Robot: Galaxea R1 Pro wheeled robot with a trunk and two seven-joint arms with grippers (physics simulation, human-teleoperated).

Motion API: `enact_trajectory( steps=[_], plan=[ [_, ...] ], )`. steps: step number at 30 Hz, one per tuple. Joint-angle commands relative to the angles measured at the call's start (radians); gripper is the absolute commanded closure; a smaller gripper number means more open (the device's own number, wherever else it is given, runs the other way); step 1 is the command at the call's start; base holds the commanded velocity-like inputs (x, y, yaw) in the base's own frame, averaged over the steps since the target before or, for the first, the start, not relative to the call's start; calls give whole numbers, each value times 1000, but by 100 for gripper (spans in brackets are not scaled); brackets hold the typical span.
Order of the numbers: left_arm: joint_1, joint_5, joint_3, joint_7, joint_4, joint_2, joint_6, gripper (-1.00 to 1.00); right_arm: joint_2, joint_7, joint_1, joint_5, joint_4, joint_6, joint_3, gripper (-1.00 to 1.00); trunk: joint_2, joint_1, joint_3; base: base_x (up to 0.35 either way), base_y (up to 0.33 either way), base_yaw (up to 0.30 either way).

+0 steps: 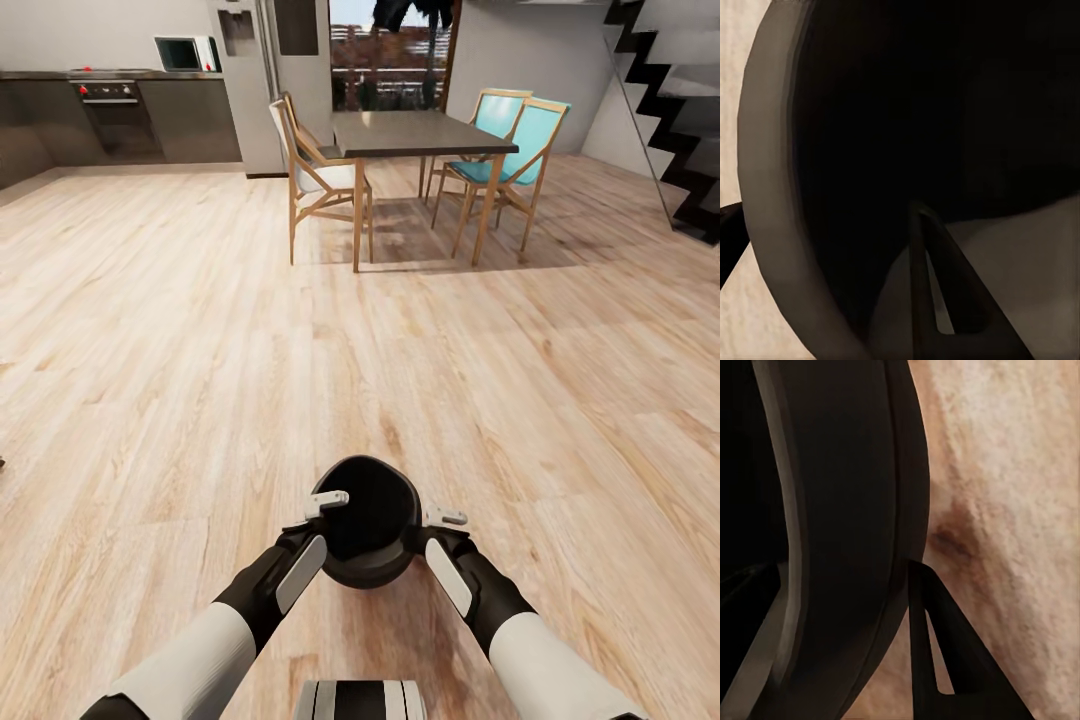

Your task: Place each of the two pumpkins and all three candles from the living room inside a cabinet in the living room (use any cabinet), then make sure every cabinet is closed, and position the cauldron so it is next to a table in the living room.

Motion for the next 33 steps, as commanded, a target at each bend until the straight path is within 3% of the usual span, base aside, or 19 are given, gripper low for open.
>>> enact_trajectory(
  steps=[1,33],
  plan=[
    [-1,15,-4,6,-2,0,0,100,0,-5,-1,-34,-3,-5,6,100,0,-1,3,0,0,0],
    [-1,15,-4,6,-1,0,1,100,-1,-4,0,-34,-8,-5,5,100,7,-15,127,0,0,0]
  ],
)
